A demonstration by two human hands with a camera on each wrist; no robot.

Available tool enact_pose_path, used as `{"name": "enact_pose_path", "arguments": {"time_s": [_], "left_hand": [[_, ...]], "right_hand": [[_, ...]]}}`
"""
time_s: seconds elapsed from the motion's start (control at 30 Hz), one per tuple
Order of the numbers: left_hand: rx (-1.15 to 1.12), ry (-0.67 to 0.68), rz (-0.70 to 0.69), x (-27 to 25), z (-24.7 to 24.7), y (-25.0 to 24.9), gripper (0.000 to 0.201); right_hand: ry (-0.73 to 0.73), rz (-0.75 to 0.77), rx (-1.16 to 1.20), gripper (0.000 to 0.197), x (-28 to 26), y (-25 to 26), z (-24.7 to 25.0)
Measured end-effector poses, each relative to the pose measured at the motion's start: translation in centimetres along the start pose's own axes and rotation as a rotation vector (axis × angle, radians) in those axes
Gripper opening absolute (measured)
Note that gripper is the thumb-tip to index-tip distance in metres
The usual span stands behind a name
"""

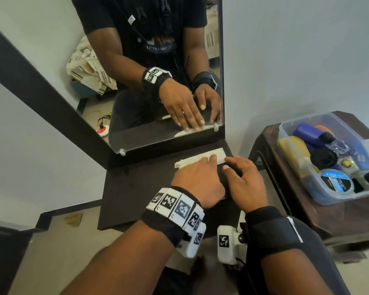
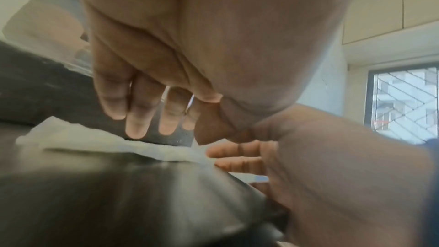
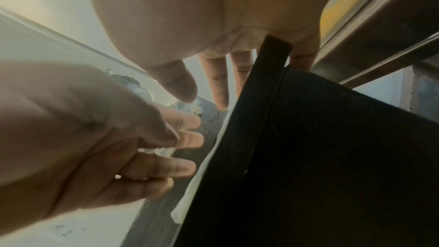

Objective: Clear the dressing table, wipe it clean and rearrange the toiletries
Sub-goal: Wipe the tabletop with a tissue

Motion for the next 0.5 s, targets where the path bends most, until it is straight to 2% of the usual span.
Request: {"name": "enact_pose_path", "arguments": {"time_s": [0.13, 0.33, 0.4, 0.5], "left_hand": [[-0.006, 0.027, 0.053, 0.7, -1.0, 0.0, 0.064], [0.111, -0.020, 0.099, 2.9, 0.8, 0.4, 0.059], [0.148, -0.010, 0.091, 3.1, 0.4, 1.0, 0.062], [0.044, 0.054, 0.070, 2.4, -0.5, 1.8, 0.072]], "right_hand": [[-0.044, 0.018, 0.080, 0.023, -0.1, 0.6, 0.2], [-0.072, 0.023, 0.074, 0.035, -0.2, 0.5, 0.3], [-0.070, 0.018, 0.077, 0.036, -0.1, 0.4, 0.3], [-0.070, 0.014, 0.079, 0.032, -0.1, 0.4, 0.3]]}}
Point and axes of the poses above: each hand's wrist, its own x-axis towards the middle knuckle, its own z-axis out of the back of the hand, y = z × x, the point moved 6 cm from there along x, towards the middle knuckle, and after that the axes turned 11 degrees about -x, right-handed, at the moved point
